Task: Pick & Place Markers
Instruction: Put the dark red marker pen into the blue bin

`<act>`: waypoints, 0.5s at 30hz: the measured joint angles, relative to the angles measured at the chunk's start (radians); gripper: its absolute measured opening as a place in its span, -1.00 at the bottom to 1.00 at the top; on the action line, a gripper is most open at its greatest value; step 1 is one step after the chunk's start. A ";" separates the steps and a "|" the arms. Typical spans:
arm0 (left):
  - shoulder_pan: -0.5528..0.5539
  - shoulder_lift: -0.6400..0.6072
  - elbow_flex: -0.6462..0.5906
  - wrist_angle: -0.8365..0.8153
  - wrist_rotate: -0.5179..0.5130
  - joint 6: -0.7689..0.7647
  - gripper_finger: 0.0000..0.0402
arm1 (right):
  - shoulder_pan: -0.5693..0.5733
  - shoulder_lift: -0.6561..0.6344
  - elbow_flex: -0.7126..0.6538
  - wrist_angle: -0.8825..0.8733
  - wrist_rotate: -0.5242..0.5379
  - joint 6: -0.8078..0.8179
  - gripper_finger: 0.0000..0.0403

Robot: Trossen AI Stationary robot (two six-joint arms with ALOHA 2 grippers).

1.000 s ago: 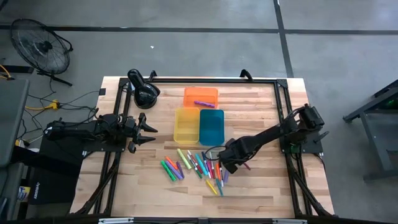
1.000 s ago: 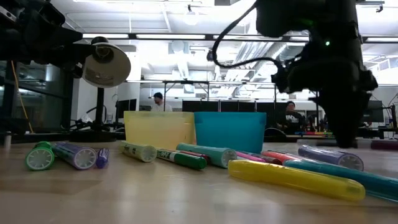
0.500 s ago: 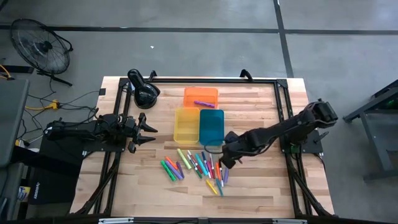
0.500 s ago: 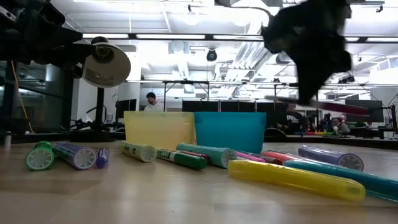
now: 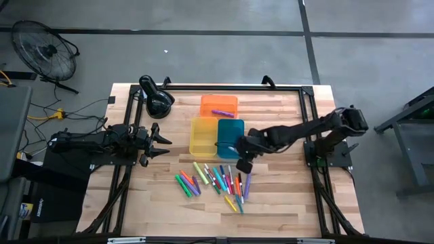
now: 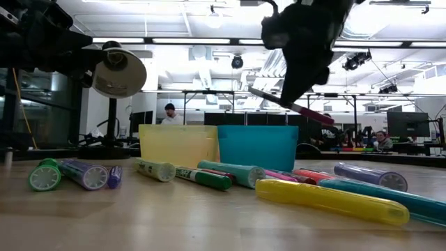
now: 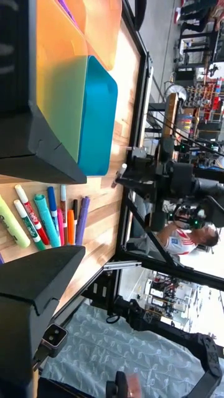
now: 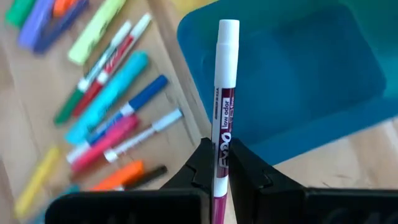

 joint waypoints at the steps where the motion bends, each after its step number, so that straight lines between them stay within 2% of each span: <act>1: 0.000 0.000 0.000 0.000 0.000 0.000 -0.16 | -0.010 0.000 0.000 -0.004 -0.018 -0.054 -0.93; 5: 0.000 0.000 0.000 0.000 0.000 0.000 -0.16 | -0.045 0.000 0.028 -0.063 -0.044 -0.238 -0.93; 10: 0.000 0.000 0.000 0.000 0.000 0.000 -0.16 | -0.070 0.000 0.122 -0.167 0.008 -0.362 -0.93; 15: 0.000 0.000 0.000 0.000 0.000 0.000 -0.16 | -0.070 -0.001 0.204 -0.185 0.072 -0.696 -0.93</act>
